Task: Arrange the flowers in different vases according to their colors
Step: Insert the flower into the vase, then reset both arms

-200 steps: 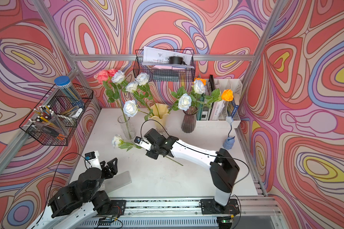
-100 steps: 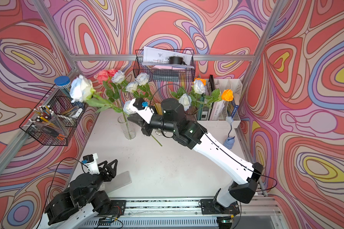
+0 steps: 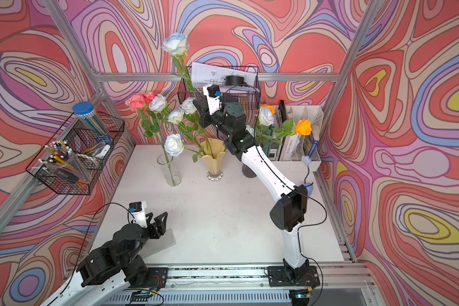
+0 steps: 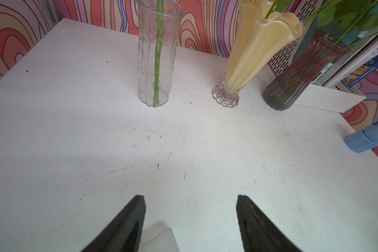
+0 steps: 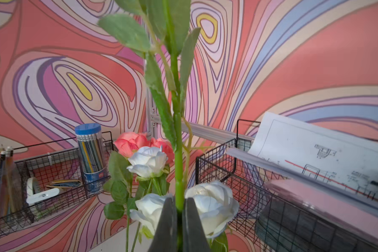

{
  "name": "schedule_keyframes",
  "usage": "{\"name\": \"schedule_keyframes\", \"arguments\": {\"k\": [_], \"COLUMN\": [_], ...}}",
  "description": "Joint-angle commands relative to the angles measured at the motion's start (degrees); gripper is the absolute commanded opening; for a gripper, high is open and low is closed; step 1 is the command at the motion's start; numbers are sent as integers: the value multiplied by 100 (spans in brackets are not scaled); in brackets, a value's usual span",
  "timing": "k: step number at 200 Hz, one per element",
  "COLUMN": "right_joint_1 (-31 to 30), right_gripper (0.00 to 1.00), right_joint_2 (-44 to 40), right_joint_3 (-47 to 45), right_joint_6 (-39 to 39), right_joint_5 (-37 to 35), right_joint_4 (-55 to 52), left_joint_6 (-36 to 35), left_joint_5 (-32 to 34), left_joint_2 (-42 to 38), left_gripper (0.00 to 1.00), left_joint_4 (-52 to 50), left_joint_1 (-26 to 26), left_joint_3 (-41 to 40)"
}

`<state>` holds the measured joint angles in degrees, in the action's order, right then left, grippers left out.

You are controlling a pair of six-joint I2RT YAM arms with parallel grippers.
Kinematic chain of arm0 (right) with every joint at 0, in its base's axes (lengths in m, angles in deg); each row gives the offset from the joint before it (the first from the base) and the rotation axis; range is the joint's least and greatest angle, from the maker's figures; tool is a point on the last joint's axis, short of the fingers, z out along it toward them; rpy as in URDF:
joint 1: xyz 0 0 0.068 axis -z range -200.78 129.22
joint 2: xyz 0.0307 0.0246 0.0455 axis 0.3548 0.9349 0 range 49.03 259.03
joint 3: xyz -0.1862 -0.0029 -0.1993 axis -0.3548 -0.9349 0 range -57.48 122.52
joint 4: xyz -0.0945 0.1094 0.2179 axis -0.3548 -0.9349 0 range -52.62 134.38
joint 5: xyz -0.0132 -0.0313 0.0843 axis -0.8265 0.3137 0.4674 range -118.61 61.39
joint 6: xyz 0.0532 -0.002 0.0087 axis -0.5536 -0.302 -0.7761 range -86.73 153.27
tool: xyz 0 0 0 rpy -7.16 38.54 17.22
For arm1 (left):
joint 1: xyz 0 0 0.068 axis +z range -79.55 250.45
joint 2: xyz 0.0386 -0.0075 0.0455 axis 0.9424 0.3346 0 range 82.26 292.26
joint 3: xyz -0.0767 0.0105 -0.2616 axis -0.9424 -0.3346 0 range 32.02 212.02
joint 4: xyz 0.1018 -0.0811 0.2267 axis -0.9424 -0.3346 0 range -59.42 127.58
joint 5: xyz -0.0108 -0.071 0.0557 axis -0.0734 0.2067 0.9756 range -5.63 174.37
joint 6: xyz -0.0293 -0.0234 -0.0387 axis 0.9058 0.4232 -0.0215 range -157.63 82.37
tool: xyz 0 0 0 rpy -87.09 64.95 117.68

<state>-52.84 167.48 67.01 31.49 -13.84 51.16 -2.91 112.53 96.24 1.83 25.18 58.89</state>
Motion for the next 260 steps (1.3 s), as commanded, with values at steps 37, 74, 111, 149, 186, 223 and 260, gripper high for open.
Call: {"name": "schedule_keyframes", "arguments": {"k": [37,74,111,149,186,223,260], "right_joint_1": [173,169,173,172,172,164,221], "right_gripper": [0,24,60,67,70,71,73], "right_joint_2": [64,-180,-972,-1981,-3362,-4574,-4626], "right_joint_3": [-1325,-2111,-2716,-2883,-3835,-4925,-6417], "right_joint_6": [-51,-11,86,-100,-282,-529,-1069], "right_joint_5": [-105,-149,-200,303,513,66,-1917], "right_joint_4": [1645,2107,2084,1252,492,-1492,-2251], "left_joint_6": [-222,-303,-369,-268,-463,-589,-673], "left_joint_5": [5,27,44,390,712,1530,678], "left_joint_2": [-37,64,462,707,1009,1469,2632], "left_gripper": [74,77,79,83,87,94,97], "left_joint_4": [332,421,671,939,1224,1407,2018], "left_joint_1": [40,39,48,50,45,205,1262], "left_joint_3": [-112,-121,-38,37,206,536,642]}}
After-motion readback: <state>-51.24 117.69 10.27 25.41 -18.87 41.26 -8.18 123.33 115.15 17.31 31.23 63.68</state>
